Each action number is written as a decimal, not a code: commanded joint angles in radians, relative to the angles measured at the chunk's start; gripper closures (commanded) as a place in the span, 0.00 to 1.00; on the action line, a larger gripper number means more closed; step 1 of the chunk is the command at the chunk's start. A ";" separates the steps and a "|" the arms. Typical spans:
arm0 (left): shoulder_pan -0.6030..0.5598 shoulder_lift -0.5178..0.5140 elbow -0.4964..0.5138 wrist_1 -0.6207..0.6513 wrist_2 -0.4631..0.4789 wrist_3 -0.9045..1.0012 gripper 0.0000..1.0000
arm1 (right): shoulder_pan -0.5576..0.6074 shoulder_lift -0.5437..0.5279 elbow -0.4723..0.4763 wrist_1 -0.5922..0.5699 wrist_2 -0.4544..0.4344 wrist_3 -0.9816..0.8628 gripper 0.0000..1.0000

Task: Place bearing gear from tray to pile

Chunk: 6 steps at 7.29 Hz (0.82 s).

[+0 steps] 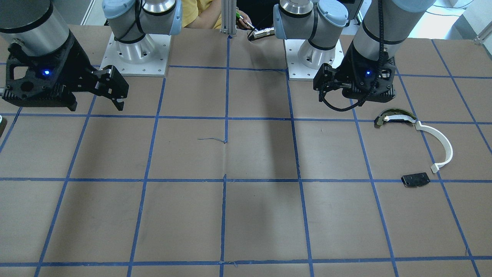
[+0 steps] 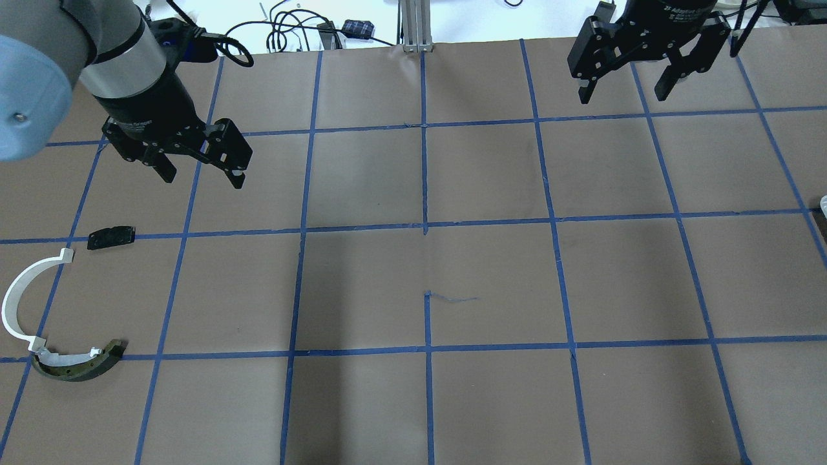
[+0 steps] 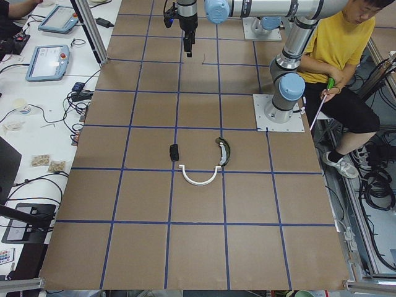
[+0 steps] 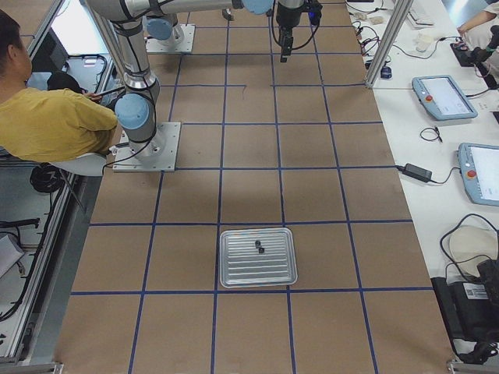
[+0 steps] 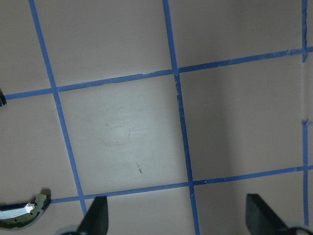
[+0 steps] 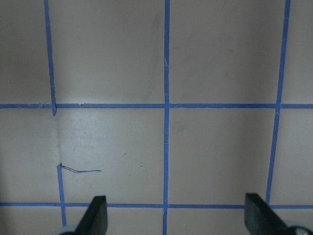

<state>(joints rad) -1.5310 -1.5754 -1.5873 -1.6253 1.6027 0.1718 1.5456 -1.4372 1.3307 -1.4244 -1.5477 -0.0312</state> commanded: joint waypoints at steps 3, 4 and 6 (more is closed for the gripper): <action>0.023 0.000 -0.005 -0.001 -0.001 0.002 0.00 | 0.001 0.000 0.001 0.005 -0.002 -0.001 0.00; 0.043 0.002 0.003 -0.002 -0.006 0.002 0.00 | 0.001 0.000 0.007 0.004 -0.002 -0.009 0.00; 0.035 0.005 -0.008 -0.002 -0.007 0.000 0.00 | -0.002 -0.005 0.011 0.004 -0.014 -0.016 0.00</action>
<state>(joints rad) -1.4931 -1.5720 -1.5907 -1.6274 1.5958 0.1730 1.5449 -1.4393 1.3394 -1.4204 -1.5535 -0.0411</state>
